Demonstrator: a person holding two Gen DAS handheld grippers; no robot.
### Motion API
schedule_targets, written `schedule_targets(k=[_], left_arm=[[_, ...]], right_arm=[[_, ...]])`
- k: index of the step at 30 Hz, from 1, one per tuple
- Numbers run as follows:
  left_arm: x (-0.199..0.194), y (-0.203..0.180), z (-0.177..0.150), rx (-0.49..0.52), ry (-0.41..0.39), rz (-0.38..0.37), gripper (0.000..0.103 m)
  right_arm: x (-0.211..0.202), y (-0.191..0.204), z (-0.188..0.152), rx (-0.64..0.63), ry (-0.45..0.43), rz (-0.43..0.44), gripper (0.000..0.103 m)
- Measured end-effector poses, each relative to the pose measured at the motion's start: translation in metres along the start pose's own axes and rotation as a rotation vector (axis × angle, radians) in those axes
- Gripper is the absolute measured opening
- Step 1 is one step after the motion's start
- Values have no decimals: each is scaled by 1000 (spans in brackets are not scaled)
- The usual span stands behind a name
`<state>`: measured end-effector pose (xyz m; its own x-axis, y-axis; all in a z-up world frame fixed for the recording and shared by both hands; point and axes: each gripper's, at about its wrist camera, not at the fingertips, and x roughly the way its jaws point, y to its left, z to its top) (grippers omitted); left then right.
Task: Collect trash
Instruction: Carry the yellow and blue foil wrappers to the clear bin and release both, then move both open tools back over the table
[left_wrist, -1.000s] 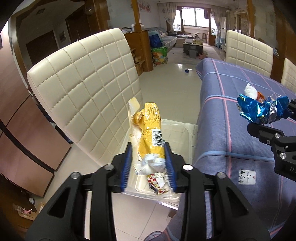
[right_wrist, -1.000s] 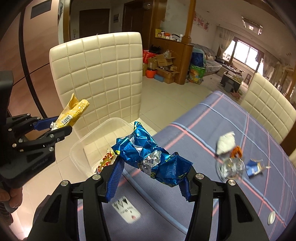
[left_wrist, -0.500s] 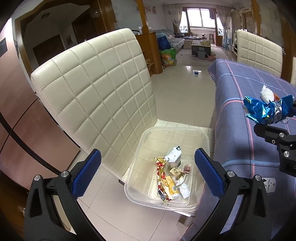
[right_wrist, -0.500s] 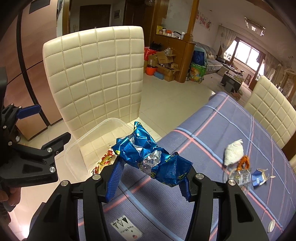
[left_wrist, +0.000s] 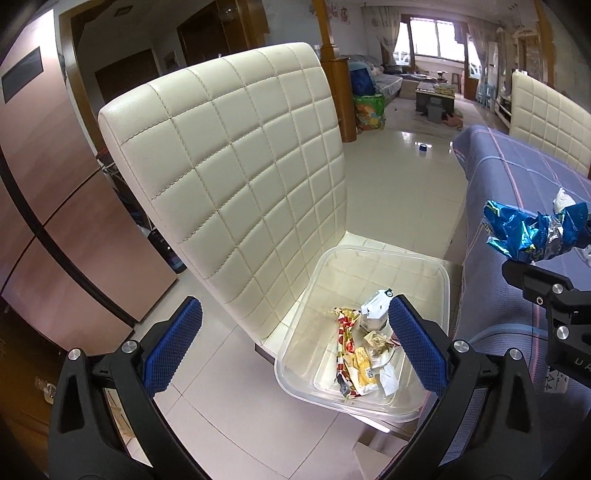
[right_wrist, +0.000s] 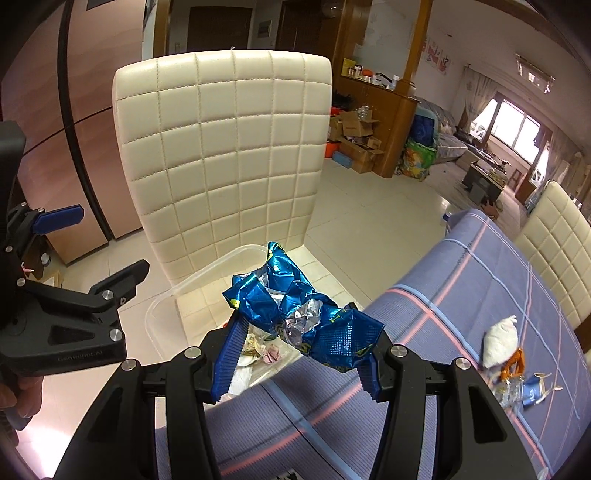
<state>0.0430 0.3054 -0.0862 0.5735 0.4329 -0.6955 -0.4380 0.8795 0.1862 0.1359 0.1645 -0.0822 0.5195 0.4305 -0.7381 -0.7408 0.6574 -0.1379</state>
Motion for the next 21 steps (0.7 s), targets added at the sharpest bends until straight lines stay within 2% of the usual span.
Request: schedule_targets(k=[2, 6, 7, 21], left_arm=[[1, 2, -1, -7, 2, 3, 100], [5, 5, -3, -21, 14, 4, 100], [5, 6, -3, -24, 17, 2, 100], [-9, -2, -3, -18, 11, -35, 100]], right_arm=[[1, 1, 2, -12, -17, -12, 54], [1, 4, 4, -40, -36, -19, 78], [0, 3, 3, -43, -44, -30, 79], [-30, -42, -12, 120, -34, -41, 81]])
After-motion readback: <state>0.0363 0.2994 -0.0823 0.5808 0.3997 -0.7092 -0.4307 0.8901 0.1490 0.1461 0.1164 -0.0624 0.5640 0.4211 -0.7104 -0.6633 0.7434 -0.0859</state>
